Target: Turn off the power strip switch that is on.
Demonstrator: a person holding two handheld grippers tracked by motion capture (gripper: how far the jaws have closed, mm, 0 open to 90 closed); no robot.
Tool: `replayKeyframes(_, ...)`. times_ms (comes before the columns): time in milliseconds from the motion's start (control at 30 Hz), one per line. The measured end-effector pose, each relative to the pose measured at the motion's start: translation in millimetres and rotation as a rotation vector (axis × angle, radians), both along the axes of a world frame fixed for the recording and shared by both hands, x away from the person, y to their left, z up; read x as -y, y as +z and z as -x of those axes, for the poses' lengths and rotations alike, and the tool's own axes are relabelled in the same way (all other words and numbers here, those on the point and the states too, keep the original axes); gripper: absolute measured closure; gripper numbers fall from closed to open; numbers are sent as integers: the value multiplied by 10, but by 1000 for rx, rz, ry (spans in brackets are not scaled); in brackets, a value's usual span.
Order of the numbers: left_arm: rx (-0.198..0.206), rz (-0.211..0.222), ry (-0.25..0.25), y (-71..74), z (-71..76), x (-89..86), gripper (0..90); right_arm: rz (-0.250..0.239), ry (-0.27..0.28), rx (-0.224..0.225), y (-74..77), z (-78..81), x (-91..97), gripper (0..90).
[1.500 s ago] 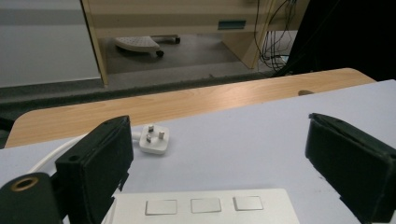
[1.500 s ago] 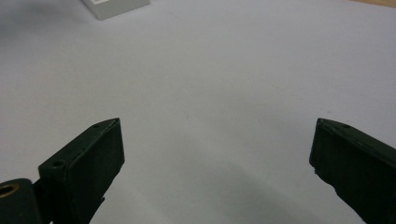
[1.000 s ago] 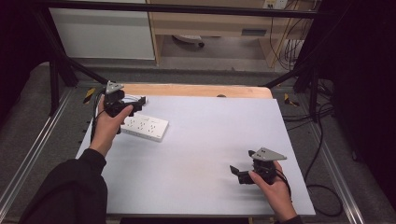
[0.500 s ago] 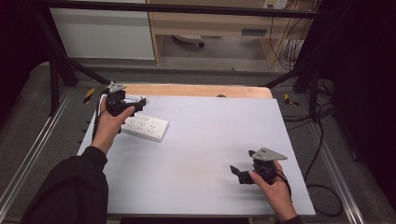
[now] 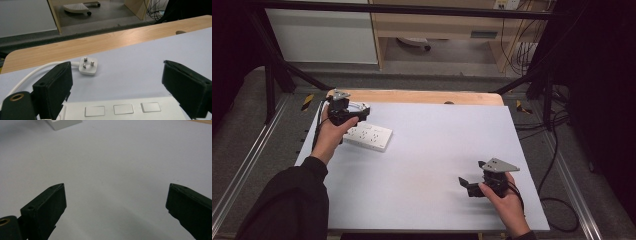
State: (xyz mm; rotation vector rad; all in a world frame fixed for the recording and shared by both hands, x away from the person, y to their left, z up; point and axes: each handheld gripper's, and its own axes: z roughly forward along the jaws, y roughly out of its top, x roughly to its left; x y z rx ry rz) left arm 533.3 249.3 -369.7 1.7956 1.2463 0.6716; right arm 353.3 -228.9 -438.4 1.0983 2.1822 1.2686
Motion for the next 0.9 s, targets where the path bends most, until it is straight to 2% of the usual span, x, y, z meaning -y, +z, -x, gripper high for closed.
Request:
replayKeyframes(67, -4, -1, 7, -11, -4, -2, 172, 2, 3, 3, 1, 0, -2, 36)
replayKeyframes(133, -10, -11, 9, -19, -6, -10, 197, 2, 3, 3, 1, 0, -2, 36)
replayKeyframes(267, -29, -20, 5, -52, -11, -27, 340, 0, 0, 1, 2, -1, 1, 37)
replayKeyframes(300, -33, -27, 1, -64, -8, -28, 409, 0, 0, 1, 3, -1, 1, 37)
replayKeyframes(333, -38, -33, -1, -77, -3, -28, 409, 0, 0, 1, 3, -1, 1, 37)
replayKeyframes(467, -60, -40, -23, -135, 14, -22, 546, 0, -1, 3, 3, -1, 2, 38)
replayKeyframes(567, -79, -58, -39, -165, 16, -4, 589, -2, -2, 4, 3, -1, 1, 38)
replayKeyframes(700, -78, -47, -58, -200, 30, 29, 706, -2, -2, 4, 6, 1, 2, 39)
replayKeyframes(767, -87, -49, -67, -227, 30, 47, 718, -3, -4, 3, 7, 2, 2, 39)
replayKeyframes(800, -91, -50, -70, -241, 31, 55, 765, -1, -5, 5, 5, 0, 4, 39)
replayKeyframes(900, -105, -25, -74, -291, 36, 77, 809, 3, -6, 5, 2, 0, 10, 37)
